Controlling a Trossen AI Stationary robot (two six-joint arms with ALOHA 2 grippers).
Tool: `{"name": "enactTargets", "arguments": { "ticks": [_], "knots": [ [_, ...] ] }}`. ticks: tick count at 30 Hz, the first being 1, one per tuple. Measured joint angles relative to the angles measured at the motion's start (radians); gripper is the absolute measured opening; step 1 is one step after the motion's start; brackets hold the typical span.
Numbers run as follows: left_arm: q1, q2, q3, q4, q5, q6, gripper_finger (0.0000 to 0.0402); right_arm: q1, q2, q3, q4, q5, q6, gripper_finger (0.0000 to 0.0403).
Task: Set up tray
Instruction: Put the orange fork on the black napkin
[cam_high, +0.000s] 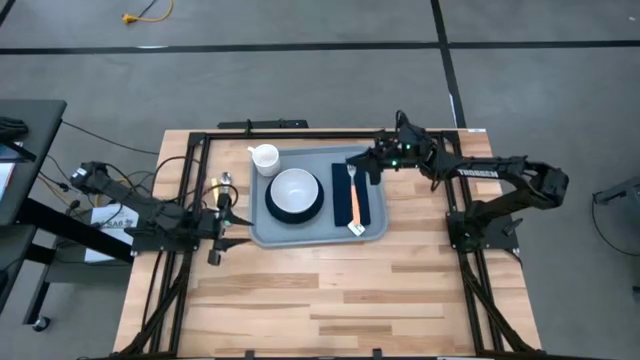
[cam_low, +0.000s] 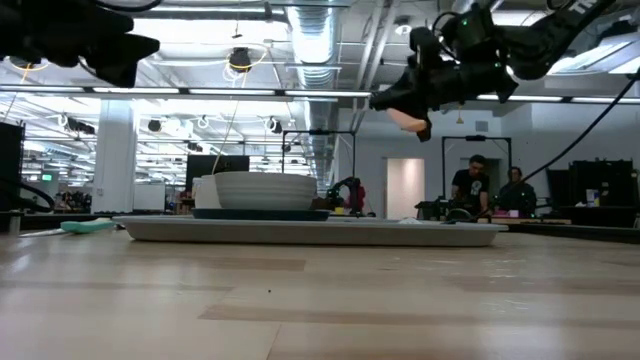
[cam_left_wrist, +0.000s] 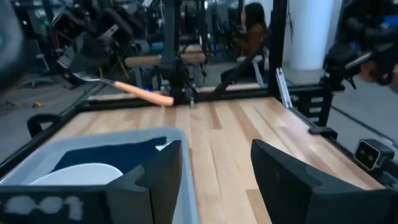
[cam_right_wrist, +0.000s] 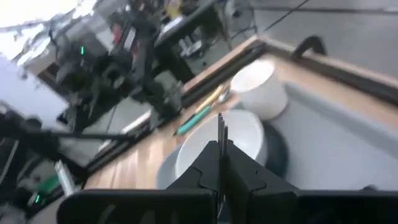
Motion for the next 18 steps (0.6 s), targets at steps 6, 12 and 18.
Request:
{"name": "enactTargets", "arguments": {
  "ticks": [6, 12, 18],
  "knots": [
    [0.0, -0.01, -0.08, 0.123, -0.001, 0.002, 0.0181, -0.067, 0.106, 0.001, 0.022, 0.001, 0.009, 0.0],
    [0.0, -0.006, -0.124, 0.244, 0.037, 0.037, 0.0181, -0.091, 0.288, 0.001, 0.206, -0.063, 0.067, 0.0],
    [0.0, -0.006, -0.125, 0.24, 0.044, 0.025, 0.0181, -0.122, 0.415, 0.002, 0.302, -0.114, 0.12, 0.0]
  ]
}}
